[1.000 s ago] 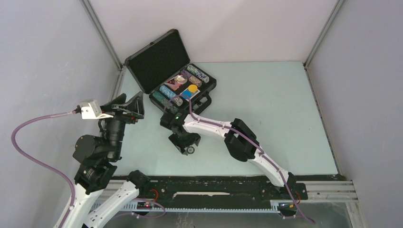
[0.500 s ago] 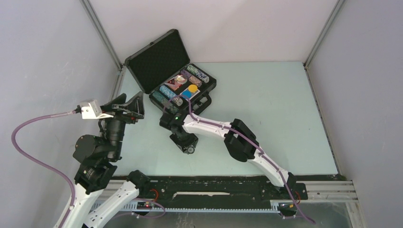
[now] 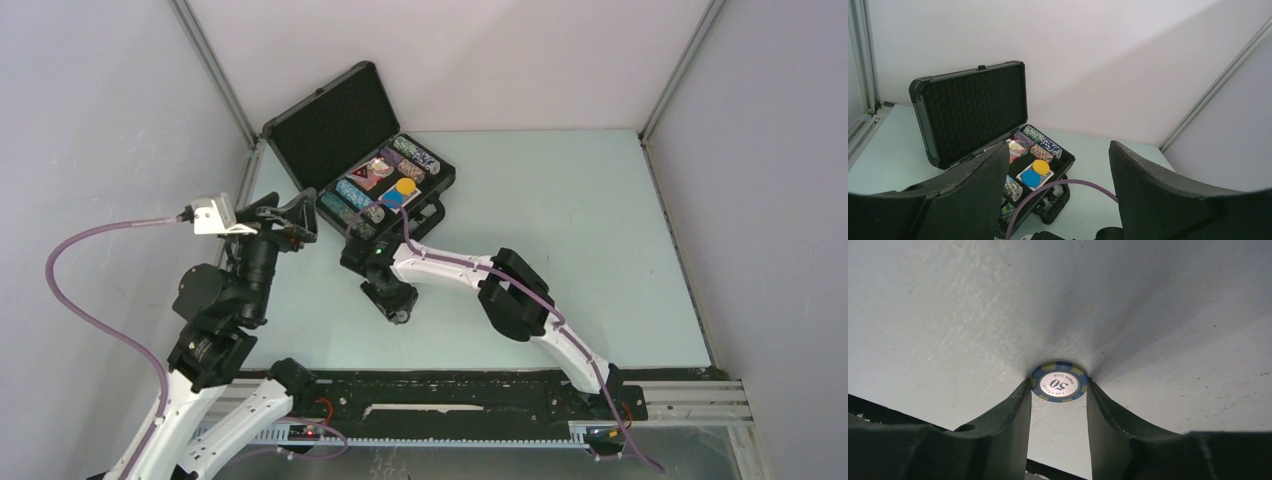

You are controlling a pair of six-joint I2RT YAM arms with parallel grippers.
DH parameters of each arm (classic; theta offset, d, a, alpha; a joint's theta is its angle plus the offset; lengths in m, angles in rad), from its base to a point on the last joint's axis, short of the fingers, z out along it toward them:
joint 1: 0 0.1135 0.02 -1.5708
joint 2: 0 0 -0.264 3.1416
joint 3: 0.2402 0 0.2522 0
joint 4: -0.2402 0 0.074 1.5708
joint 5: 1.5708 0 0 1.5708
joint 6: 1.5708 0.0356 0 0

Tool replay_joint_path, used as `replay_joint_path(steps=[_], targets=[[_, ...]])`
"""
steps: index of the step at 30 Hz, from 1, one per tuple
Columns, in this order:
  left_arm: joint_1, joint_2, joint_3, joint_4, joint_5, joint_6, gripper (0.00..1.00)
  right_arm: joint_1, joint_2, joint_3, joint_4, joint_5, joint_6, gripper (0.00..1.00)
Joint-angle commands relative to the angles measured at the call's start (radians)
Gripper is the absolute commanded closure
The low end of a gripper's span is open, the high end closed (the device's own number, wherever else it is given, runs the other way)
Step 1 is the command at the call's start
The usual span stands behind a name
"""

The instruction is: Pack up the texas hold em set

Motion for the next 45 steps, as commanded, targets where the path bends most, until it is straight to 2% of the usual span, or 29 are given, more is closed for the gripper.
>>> replay_joint_path(steps=[1, 5, 12, 15, 19, 22, 24, 27, 31, 36, 45], targets=[[0.004, 0.050, -0.008, -0.005, -0.012, -0.016, 0.20, -0.013, -0.123, -0.125, 0.116, 0.041, -0.018, 0.57], [0.041, 0.119, 0.032, -0.054, 0.015, -0.037, 0.18, -0.039, -0.243, -0.270, 0.229, 0.004, -0.030, 0.57], [0.205, 0.183, 0.022, -0.048, 0.100, -0.128, 0.12, -0.141, -0.497, -0.570, 0.433, -0.108, -0.030, 0.58], [0.272, 0.244, 0.038, -0.056, 0.190, -0.166, 0.11, -0.205, -0.638, -0.720, 0.538, -0.188, -0.039, 0.58], [0.355, 0.388, 0.078, -0.066, 0.417, -0.228, 0.10, -0.268, -0.803, -0.857, 0.602, -0.245, -0.074, 0.58], [0.377, 0.518, 0.111, -0.043, 0.697, -0.285, 0.12, -0.302, -0.914, -0.923, 0.632, -0.288, -0.131, 0.58], [0.373, 0.622, 0.153, -0.055, 0.861, -0.302, 0.18, -0.327, -0.982, -0.964, 0.654, -0.304, -0.169, 0.57], [0.347, 0.738, 0.224, -0.142, 0.982, -0.309, 0.20, -0.375, -1.060, -1.010, 0.676, -0.293, -0.222, 0.57], [0.245, 0.795, 0.280, -0.240, 0.985, -0.270, 0.19, -0.397, -1.121, -1.034, 0.705, -0.291, -0.281, 0.57], [0.113, 0.819, 0.297, -0.256, 1.022, -0.267, 0.18, -0.385, -1.125, -1.039, 0.765, -0.316, -0.319, 0.57], [0.087, 0.841, 0.275, -0.242, 1.048, -0.351, 0.23, -0.326, -1.118, -1.040, 0.850, -0.272, -0.288, 0.58]])
